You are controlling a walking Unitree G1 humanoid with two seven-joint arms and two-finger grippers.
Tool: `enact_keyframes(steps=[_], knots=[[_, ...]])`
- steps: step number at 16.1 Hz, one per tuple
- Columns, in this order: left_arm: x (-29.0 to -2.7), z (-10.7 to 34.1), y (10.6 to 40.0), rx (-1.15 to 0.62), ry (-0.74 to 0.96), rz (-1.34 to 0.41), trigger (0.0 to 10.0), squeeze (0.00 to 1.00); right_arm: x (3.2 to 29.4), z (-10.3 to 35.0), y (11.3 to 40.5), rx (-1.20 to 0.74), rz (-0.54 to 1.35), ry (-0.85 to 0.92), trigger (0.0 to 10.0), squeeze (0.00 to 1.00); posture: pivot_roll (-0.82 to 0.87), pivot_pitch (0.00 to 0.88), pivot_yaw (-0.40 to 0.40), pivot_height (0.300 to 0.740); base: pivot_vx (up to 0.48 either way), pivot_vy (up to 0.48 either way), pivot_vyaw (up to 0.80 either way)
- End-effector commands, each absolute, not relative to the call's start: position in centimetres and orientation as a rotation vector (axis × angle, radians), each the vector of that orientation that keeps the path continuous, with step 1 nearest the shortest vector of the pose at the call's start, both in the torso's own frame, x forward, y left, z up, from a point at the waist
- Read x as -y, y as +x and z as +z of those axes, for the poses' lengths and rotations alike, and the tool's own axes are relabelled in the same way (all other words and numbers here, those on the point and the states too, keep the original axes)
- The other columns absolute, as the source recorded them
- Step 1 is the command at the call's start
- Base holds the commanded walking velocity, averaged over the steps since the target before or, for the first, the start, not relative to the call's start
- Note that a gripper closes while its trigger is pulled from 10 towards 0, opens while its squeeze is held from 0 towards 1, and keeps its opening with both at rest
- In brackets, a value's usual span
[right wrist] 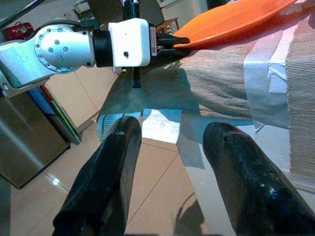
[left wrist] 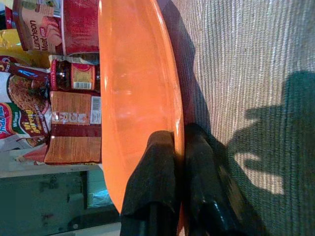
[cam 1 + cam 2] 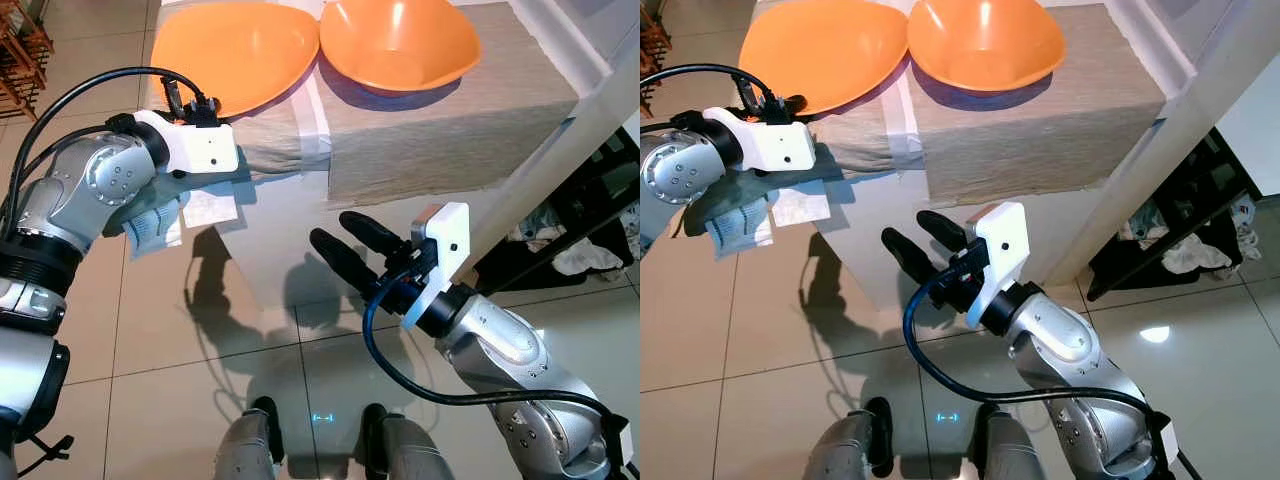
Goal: Setting the table
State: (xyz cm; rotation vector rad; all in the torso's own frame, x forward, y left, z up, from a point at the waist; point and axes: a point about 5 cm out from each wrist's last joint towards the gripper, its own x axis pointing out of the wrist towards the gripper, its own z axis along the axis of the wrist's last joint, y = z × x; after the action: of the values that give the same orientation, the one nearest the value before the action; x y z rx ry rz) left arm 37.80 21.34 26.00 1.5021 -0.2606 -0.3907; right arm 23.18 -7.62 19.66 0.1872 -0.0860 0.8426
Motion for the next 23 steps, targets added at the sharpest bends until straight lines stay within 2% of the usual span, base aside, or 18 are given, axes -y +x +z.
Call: enact_keyframes(steps=[1, 5, 10, 11, 12, 13, 15, 18, 20, 23], knots=[[-22.2, 26.3, 37.4, 0.280, 1.505, -0.323, 0.0, 0.00, 7.6, 20.2, 23.0, 0.106, 0.847, 0.195, 10.0, 0.00, -0.08, 0.293, 0.033, 0.740, 0.000, 0.000, 0.00], [-23.8, 29.5, 35.9, 0.427, 1.430, -0.052, 0.0, 0.00, 7.5, 20.2, 23.2, 0.114, 0.843, 0.194, 10.0, 0.00, -0.08, 0.277, 0.032, 0.740, 0.000, 0.000, 0.00], [-23.5, 31.6, 32.7, 0.612, 1.283, 0.112, 0.0, 0.00, 7.4, 20.3, 23.6, 0.127, 0.849, 0.191, 10.0, 0.00, -0.07, 0.257, 0.028, 0.740, 0.000, 0.000, 0.00], [-24.4, 32.3, 30.9, 0.651, 1.062, 0.256, 0.0, 0.00, 7.4, 20.3, 23.7, 0.136, 0.845, 0.195, 10.0, 0.00, -0.07, 0.246, 0.034, 0.740, 0.000, 0.000, 0.00], [-24.9, 32.4, 30.1, 0.658, 0.962, 0.305, 0.0, 0.00, 7.4, 20.4, 23.8, 0.139, 0.845, 0.197, 10.0, 0.00, -0.07, 0.246, 0.034, 0.740, 0.000, 0.000, 0.00], [-25.0, 32.1, 28.2, 0.692, 0.725, 0.353, 10.0, 0.00, 7.4, 20.5, 24.0, 0.151, 0.842, 0.215, 10.0, 0.00, -0.07, 0.234, 0.034, 0.740, 0.000, 0.000, 0.00], [-25.0, 32.0, 26.1, 0.731, 0.574, 0.401, 10.0, 0.00, 7.3, 20.8, 24.2, 0.169, 0.845, 0.234, 10.0, 0.00, -0.06, 0.226, 0.028, 0.740, 0.000, 0.000, 0.00], [-24.8, 30.6, 23.2, 0.696, 0.476, 0.463, 10.0, 0.00, 7.1, 21.1, 25.0, 0.199, 0.871, 0.254, 10.0, 0.00, -0.02, 0.189, 0.008, 0.740, 0.000, 0.000, 0.00], [-23.2, 27.1, 22.0, 0.585, 0.391, 0.402, 10.0, 0.00, 6.7, 21.5, 25.8, 0.231, 0.900, 0.279, 10.0, 0.00, -0.02, 0.163, -0.005, 0.740, 0.000, -0.465, 0.00], [-21.3, 24.4, 21.9, 0.515, 0.296, 0.301, 10.0, 0.00, 6.5, 21.7, 26.5, 0.253, 0.930, 0.324, 10.0, 0.00, -0.01, 0.130, -0.017, 0.740, 0.000, -0.466, 0.00]])
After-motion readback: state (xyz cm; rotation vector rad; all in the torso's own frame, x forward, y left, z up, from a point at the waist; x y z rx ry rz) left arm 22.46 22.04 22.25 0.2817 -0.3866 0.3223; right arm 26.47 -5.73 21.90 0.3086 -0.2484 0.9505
